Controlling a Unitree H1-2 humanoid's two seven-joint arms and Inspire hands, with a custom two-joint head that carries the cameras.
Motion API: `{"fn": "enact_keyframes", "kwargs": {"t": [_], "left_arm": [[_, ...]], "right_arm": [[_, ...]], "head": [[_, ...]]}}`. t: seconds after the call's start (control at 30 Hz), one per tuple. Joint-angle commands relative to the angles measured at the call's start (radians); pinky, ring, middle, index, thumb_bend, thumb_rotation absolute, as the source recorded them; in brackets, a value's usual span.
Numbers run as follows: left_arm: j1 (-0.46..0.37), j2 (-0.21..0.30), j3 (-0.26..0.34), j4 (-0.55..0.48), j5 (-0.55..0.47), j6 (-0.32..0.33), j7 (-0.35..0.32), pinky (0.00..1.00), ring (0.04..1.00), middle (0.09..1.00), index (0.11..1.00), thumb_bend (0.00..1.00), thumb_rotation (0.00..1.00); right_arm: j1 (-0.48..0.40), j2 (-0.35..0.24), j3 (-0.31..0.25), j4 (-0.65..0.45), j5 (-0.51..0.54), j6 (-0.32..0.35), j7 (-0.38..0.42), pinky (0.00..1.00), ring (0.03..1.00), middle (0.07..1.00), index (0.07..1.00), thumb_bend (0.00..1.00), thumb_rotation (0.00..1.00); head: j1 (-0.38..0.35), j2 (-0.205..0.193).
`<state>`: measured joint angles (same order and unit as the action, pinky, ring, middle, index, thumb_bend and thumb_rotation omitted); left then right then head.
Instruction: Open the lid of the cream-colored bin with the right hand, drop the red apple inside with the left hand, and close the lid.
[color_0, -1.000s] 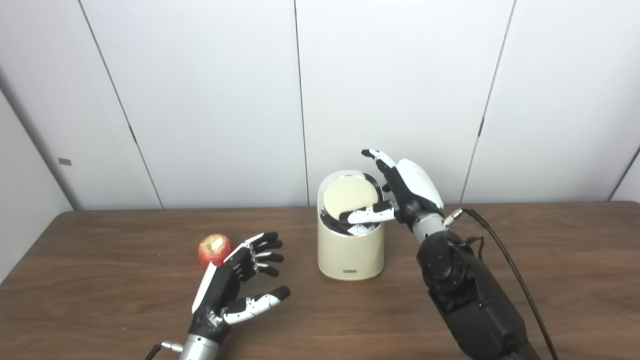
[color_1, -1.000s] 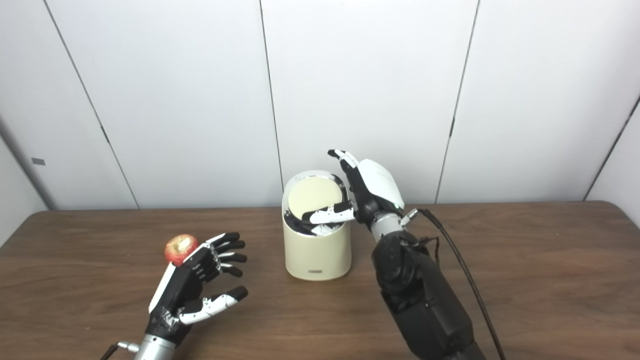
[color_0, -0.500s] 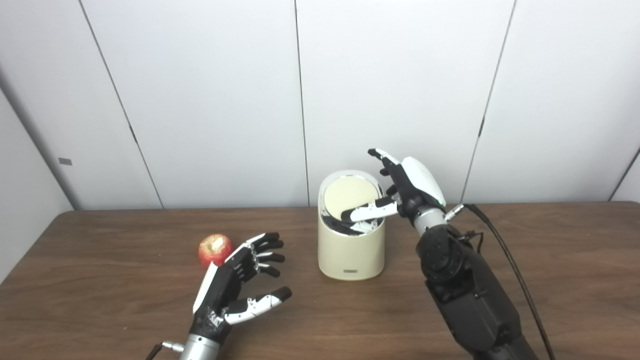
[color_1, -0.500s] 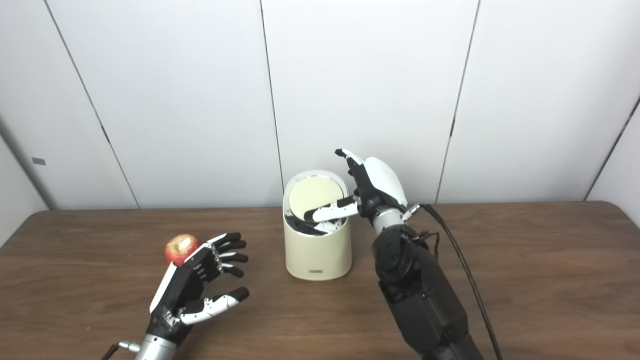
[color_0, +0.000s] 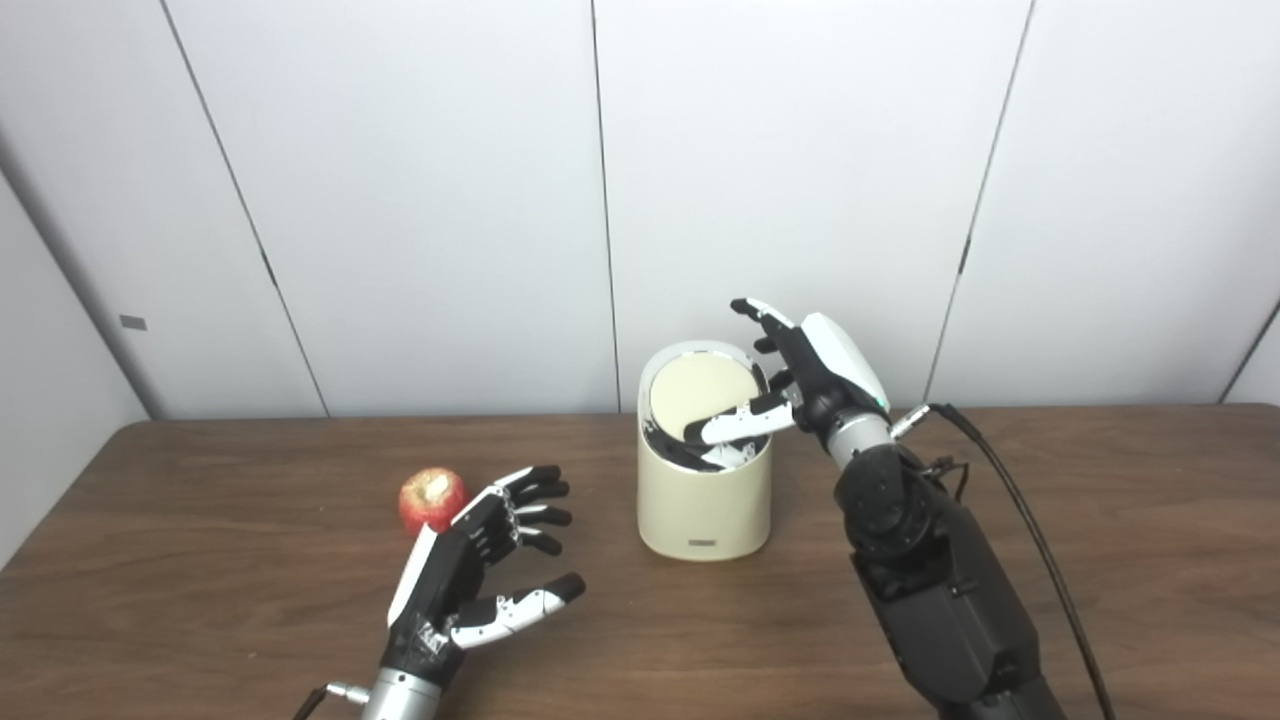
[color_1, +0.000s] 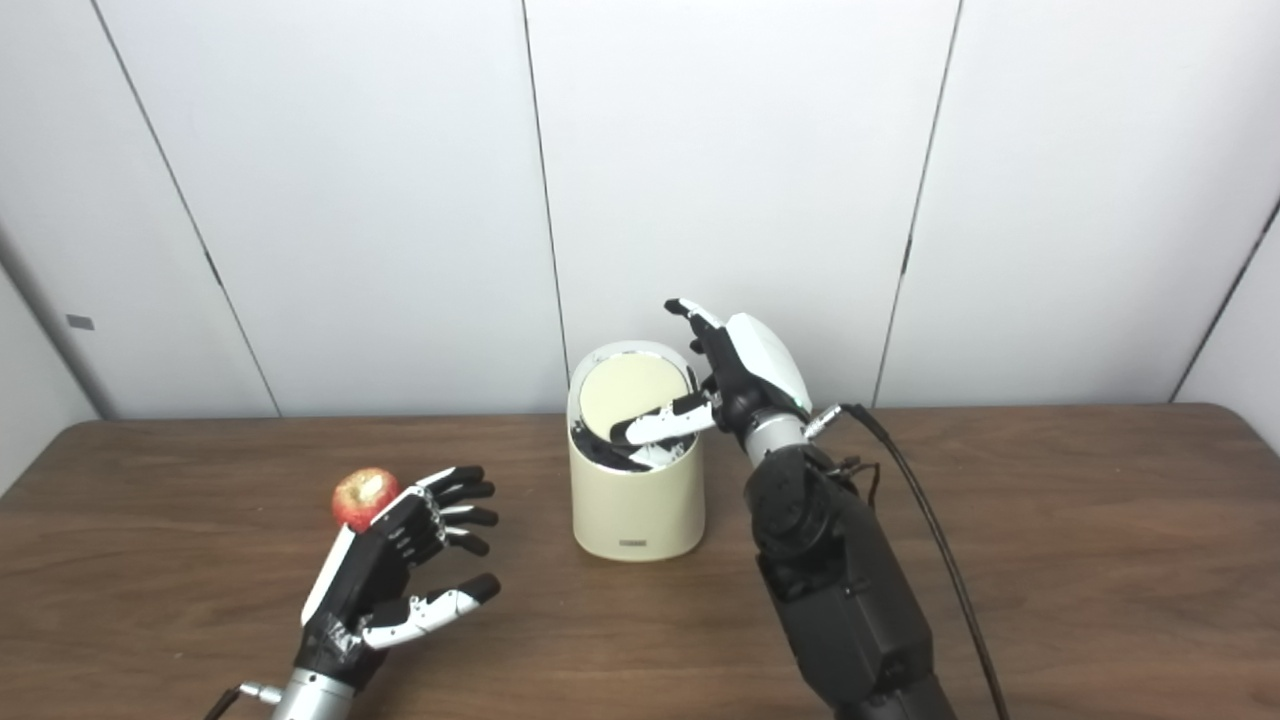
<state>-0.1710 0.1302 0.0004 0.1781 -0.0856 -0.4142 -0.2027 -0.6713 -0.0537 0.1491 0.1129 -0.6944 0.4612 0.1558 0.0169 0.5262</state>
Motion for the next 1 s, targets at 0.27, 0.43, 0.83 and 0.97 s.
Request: {"fn": "enact_keyframes", "kwargs": {"t": [0.27,0.43,0.83,0.97], "left_arm": [[0.014,-0.013,-0.004,0.013,-0.017,-0.019,0.002,0.59,0.7,0.781,0.811,0.74,0.13],[0.014,-0.012,-0.005,0.013,-0.021,-0.021,-0.003,0.59,0.702,0.783,0.812,0.73,0.11],[0.01,-0.007,-0.002,0.022,-0.019,-0.034,-0.004,0.58,0.698,0.783,0.815,0.72,0.13],[0.005,-0.008,-0.001,0.029,-0.015,-0.04,-0.002,0.58,0.696,0.781,0.813,0.73,0.13]], "right_arm": [[0.017,-0.053,-0.102,-0.166,0.189,-0.082,-0.038,0.64,0.819,0.905,0.9,0.81,0.2],[0.072,-0.07,-0.148,-0.217,0.263,-0.086,-0.063,0.7,0.869,0.923,0.89,0.81,0.19],[0.344,-0.097,-0.239,-0.202,0.483,-0.314,-0.112,0.74,0.881,0.906,0.891,0.78,0.18],[0.408,-0.12,-0.258,-0.08,0.606,-0.531,-0.085,0.77,0.857,0.932,0.897,0.81,0.23]], "head": [[-0.001,0.001],[-0.001,0.001],[-0.005,-0.002],[-0.012,-0.005]]}}
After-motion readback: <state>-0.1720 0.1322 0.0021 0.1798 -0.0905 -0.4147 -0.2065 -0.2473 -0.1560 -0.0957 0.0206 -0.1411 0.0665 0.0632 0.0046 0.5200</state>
